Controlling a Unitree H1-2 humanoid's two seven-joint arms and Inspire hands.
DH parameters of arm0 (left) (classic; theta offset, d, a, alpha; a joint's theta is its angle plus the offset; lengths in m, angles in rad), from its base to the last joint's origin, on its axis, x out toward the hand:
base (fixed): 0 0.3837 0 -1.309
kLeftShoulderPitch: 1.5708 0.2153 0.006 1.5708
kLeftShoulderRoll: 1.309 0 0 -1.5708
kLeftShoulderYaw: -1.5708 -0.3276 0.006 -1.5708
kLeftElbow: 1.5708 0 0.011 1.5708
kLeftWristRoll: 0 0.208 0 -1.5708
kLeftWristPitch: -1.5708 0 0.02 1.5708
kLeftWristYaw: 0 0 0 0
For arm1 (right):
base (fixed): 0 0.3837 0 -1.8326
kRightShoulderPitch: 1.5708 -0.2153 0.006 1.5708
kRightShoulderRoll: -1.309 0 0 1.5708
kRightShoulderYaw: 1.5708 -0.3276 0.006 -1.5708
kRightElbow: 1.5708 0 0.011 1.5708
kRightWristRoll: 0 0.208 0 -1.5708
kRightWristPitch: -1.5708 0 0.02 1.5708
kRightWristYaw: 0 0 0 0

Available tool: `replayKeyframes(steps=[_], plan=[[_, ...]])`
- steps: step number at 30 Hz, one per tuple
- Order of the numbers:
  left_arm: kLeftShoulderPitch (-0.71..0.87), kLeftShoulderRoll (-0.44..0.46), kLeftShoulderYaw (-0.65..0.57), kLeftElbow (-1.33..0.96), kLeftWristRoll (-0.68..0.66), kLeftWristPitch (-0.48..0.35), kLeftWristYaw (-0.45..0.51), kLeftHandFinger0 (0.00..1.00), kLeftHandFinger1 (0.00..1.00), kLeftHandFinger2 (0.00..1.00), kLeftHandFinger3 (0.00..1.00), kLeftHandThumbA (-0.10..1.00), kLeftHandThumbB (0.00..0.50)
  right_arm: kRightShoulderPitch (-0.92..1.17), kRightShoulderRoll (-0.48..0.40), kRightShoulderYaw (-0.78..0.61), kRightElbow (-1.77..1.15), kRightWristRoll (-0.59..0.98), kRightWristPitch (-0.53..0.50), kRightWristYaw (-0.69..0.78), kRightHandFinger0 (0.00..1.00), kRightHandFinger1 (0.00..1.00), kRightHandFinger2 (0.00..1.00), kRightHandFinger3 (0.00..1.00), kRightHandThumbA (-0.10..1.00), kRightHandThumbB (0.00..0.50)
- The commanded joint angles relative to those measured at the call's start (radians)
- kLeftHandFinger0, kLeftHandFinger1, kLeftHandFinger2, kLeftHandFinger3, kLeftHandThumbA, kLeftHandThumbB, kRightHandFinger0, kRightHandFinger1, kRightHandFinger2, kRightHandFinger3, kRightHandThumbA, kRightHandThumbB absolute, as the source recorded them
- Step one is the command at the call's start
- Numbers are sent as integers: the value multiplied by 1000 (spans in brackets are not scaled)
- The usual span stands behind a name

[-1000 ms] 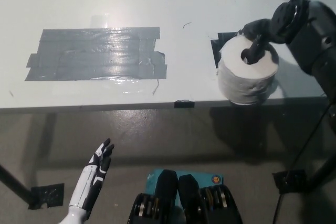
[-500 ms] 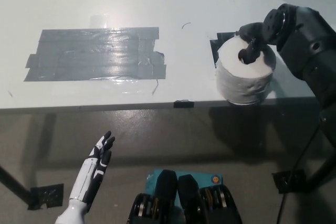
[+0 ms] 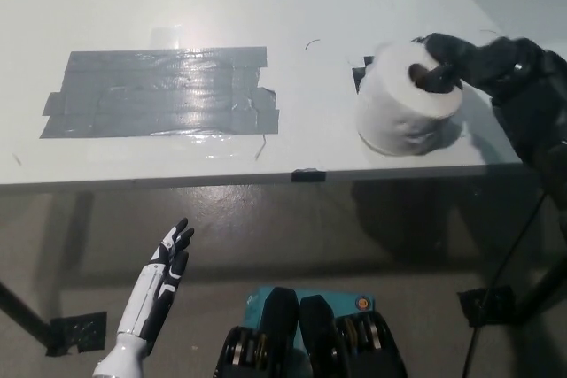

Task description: A toilet paper roll is kept on the black spot on the desk infront of the robot and the robot inserts its right thumb into the hole in the centre to grab the roll. Then it passes the roll to a person.

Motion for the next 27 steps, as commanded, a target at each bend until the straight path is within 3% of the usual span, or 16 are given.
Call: replayKeyframes(steps=[1, 3, 7, 11, 14, 19, 23, 27], plan=[[-22, 13, -2, -25, 3, -36, -3, 1000, 1000, 1000, 1000, 1000, 99, 169, -3, -438, 13, 443, -70, -136, 0, 529, 952, 1000, -100, 195], [-24, 13, -2, -20, 5, -37, -2, 1000, 1000, 1000, 1000, 1000, 98, 204, 5, -499, -7, 469, -70, -122, 2, 573, 967, 1000, -100, 196], [-24, 13, 0, -15, 5, -29, -1, 1000, 1000, 1000, 1000, 1000, 108, 278, 33, -615, -59, 528, -55, -67, 0, 487, 916, 1000, -100, 155], [-25, 11, 0, -1, 3, -35, 0, 1000, 1000, 1000, 1000, 1000, 104, 308, 56, -683, -89, 551, -52, -41, 0, 432, 827, 1000, -100, 168], [-22, 8, -2, 4, 3, -36, 0, 1000, 1000, 1000, 1000, 1000, 99, 336, 92, -727, -158, 569, -39, -26, 0, 405, 797, 1000, -100, 145], [-22, 5, -1, 14, 0, -49, 3, 1000, 1000, 1000, 1000, 1000, 93, 359, 133, -758, -255, 589, 6, -32, 0, 428, 821, 1000, -100, 163], [-25, 4, -2, 6, 8, -30, 5, 1000, 1000, 1000, 1000, 1000, 99, 371, 194, -767, -436, 654, 99, -18, 0, 368, 725, 985, -100, 122], [-48, 5, 0, 12, 7, -36, 6, 1000, 1000, 1000, 1000, 1000, 93, 358, 222, -768, -558, 723, 180, -19, 0, 336, 757, 884, -100, 132]])
